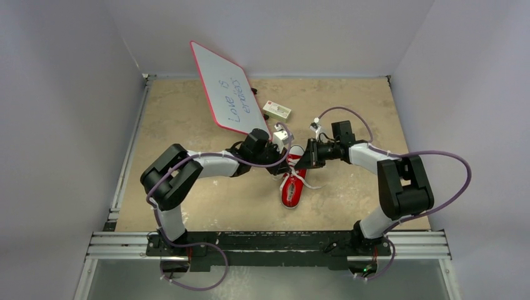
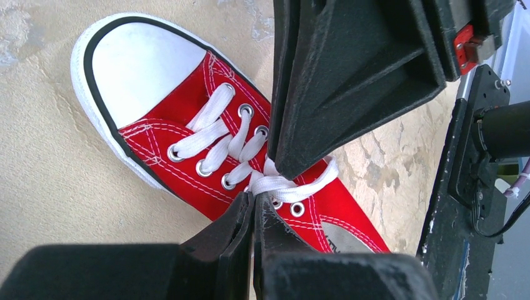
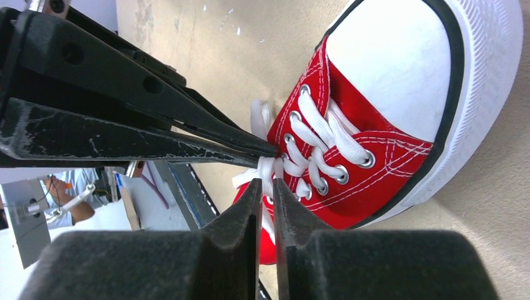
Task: Tie the shoes
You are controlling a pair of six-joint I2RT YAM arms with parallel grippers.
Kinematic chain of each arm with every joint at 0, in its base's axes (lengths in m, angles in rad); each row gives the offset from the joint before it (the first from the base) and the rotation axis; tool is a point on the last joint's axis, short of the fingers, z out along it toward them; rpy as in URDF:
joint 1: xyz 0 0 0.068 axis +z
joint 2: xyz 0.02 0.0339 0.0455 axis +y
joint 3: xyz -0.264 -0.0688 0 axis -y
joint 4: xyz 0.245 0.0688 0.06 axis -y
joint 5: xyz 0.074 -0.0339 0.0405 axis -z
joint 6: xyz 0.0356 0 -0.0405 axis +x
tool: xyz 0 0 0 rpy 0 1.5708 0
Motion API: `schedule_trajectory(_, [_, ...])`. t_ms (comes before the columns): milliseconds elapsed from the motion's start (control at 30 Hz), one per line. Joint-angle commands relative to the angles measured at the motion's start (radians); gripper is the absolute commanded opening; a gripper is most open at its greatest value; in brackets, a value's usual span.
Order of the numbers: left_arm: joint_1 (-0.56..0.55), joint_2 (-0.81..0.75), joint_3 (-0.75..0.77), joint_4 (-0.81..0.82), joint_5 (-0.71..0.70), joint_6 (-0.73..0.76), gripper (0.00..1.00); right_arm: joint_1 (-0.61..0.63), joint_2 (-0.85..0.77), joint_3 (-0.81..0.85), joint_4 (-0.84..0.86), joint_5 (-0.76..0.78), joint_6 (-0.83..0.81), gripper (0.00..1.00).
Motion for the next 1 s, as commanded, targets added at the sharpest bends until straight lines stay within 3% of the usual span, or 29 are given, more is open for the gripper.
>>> schedule_trajectory(0, [-0.005, -0.057, 0.006, 0.009, -0.004, 0.045, 0.0, -0.002, 0.012, 0.029, 0.006, -0.055, -0.039, 0.11])
schedule_trajectory(967, [-0.004, -0.039, 0.029, 0.026, 0.027, 0.048, 0.0, 0.013, 0.068, 0.012, 0.097, -0.111, 0.002, 0.2])
